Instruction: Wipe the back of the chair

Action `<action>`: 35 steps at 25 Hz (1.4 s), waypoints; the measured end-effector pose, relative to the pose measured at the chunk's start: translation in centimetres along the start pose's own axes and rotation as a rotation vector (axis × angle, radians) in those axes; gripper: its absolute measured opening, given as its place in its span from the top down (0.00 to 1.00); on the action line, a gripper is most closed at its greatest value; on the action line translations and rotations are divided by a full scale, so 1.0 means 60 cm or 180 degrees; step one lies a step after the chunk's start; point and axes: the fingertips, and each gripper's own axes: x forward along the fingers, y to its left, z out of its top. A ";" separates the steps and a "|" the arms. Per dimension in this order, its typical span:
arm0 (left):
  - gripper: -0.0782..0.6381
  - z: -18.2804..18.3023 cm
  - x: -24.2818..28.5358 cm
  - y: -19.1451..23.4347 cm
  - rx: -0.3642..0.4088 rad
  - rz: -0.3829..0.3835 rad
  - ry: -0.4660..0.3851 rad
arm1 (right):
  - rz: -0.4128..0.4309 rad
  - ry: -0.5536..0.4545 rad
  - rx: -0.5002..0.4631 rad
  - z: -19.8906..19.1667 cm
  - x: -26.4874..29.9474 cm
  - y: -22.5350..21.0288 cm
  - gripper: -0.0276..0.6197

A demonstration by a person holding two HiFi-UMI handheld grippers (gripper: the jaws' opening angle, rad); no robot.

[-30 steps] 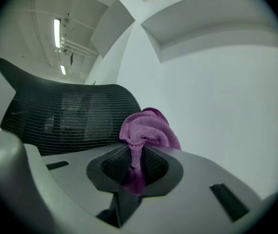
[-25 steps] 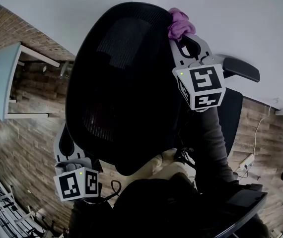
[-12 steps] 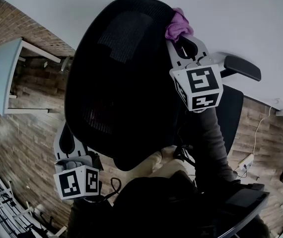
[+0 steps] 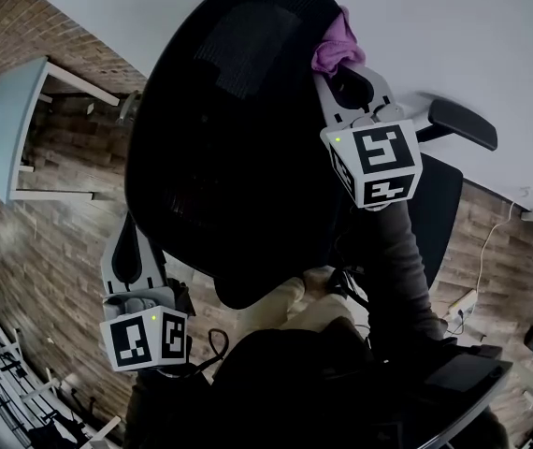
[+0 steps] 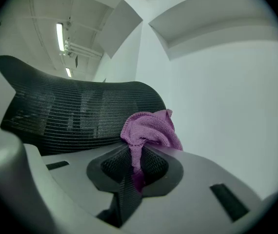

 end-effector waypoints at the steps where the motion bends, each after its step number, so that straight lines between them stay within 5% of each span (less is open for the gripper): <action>1: 0.88 -0.001 -0.002 -0.001 0.0000 0.0003 0.0000 | 0.0005 0.0001 -0.0003 -0.001 -0.002 0.001 0.88; 35: 0.88 0.004 -0.093 -0.034 0.0013 0.0130 -0.0022 | 0.0562 0.0077 -0.0089 -0.013 -0.073 0.122 0.88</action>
